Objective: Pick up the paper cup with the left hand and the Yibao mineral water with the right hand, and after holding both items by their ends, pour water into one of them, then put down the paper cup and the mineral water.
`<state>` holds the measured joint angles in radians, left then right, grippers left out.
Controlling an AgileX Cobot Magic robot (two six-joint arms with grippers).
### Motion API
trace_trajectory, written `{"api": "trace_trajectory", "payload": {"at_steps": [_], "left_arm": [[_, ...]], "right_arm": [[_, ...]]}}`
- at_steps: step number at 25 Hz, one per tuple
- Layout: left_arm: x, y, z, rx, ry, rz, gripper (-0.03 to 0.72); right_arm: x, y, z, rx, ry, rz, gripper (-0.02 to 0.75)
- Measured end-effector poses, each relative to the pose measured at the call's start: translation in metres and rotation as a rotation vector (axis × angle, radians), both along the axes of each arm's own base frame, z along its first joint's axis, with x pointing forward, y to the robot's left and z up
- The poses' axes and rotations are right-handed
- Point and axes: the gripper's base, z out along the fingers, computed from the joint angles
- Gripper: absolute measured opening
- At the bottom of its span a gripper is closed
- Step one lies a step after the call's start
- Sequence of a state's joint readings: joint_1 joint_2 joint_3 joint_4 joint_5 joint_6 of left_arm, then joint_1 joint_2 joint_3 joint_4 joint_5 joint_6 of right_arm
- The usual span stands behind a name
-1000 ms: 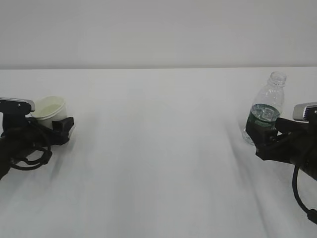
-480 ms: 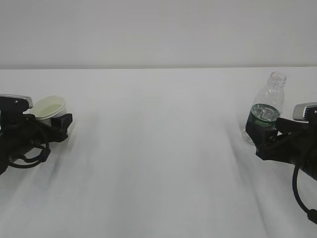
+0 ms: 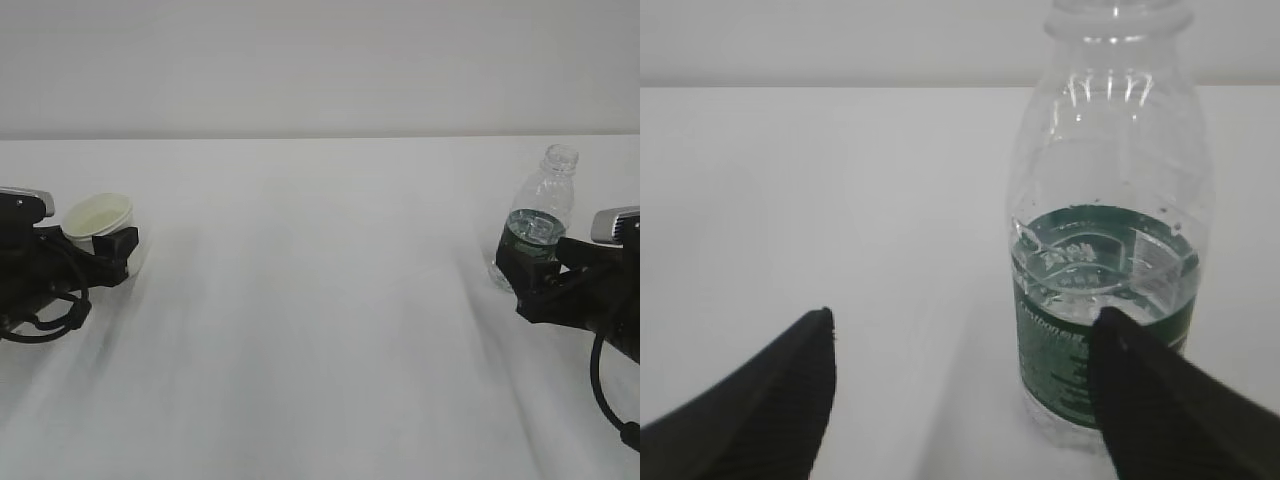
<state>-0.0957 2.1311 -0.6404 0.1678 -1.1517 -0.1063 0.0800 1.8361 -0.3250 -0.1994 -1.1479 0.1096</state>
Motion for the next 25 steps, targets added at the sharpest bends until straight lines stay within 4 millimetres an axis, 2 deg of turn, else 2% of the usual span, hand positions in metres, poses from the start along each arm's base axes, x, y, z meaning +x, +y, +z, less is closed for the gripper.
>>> {"api": "trace_trajectory", "payload": {"at_steps": [10,25], "left_arm": [[-0.016,0.002,-0.007,0.005,0.053,0.0,0.556],[-0.024,0.004,0.005,0.002,0.042,0.016,0.556]], "right_arm": [[0.0,0.0,0.0,0.009,0.003,-0.001,0.592],[0.0,0.0,0.0,0.013,0.004,0.0,0.592]]}}
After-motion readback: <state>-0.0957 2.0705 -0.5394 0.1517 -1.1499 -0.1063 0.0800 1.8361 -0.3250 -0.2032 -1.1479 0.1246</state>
